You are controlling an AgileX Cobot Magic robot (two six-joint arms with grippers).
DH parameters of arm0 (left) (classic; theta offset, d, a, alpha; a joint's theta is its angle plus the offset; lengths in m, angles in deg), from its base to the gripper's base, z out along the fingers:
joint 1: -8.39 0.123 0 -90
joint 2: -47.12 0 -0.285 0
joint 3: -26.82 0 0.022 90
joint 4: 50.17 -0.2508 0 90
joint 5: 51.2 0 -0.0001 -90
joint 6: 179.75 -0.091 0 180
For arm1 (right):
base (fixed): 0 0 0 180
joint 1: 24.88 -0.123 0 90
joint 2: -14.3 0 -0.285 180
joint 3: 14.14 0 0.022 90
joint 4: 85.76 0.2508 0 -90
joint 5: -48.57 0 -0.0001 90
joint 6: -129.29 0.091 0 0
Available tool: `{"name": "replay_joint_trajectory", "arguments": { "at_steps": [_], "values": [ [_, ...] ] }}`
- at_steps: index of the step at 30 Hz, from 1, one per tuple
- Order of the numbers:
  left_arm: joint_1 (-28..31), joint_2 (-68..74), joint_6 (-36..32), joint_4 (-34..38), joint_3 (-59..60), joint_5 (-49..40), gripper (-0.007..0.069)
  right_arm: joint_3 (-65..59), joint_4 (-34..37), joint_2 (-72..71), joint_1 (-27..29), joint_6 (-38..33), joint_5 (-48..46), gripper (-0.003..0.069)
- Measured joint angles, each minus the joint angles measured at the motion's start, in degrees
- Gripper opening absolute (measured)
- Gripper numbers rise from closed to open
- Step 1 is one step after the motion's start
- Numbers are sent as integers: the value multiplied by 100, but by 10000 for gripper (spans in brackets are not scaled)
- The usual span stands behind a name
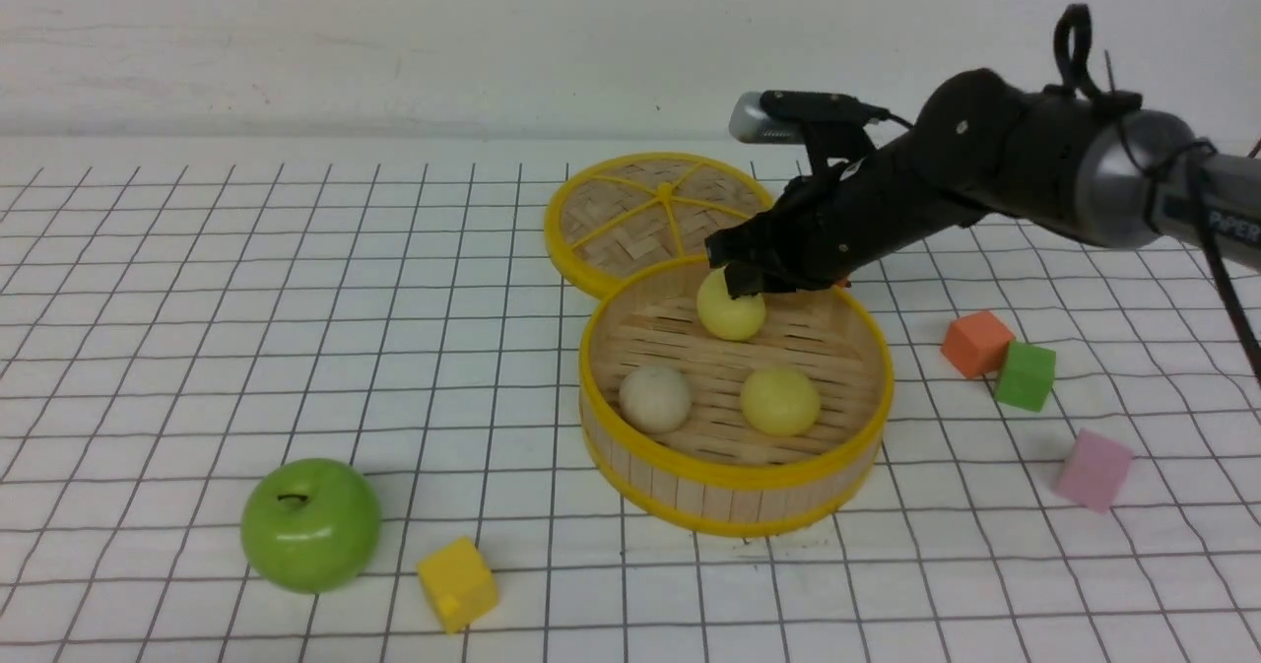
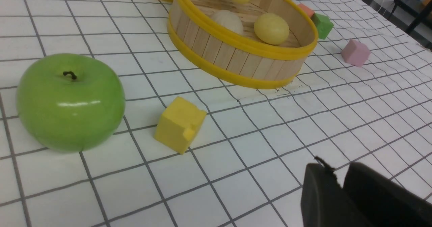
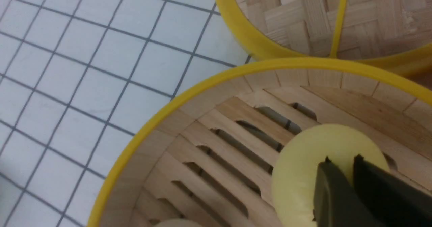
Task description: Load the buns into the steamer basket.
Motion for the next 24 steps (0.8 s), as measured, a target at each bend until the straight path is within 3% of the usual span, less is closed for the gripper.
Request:
{"name": "replay_joint_trajectory", "arguments": {
  "at_steps": [1, 2, 3, 4, 7, 11, 15, 19, 22, 24],
  "values": [
    [0, 0, 0, 0, 0, 0, 102, 12, -54, 97, -13, 0, 101, 169],
    [0, 0, 0, 0, 0, 0, 102, 12, -68, 97, -13, 0, 112, 177],
    [0, 0, 0, 0, 0, 0, 103, 14, -161, 149, -21, -2, 173, 247],
    [0, 0, 0, 0, 0, 0, 102, 14, -161, 150, -21, -2, 173, 257],
    [0, 0, 0, 0, 0, 0, 107, 14, -366, 79, -21, -7, 124, 408],
    [0, 0, 0, 0, 0, 0, 109, 14, -693, -388, -21, 108, -349, 468],
    [0, 0, 0, 0, 0, 0, 110, 6, -1366, -1131, -21, 791, -1339, 419],
    [0, 0, 0, 0, 0, 0, 113, -610, -2289, -2369, -21, 1733, -2407, 228],
    [0, 0, 0, 0, 0, 0, 113, -1409, -2523, -3117, -21, 2124, -2685, 118],
    [0, 0, 0, 0, 0, 0, 115, -1751, -2559, -3416, -21, 2244, -2724, 84]
  ]
}}
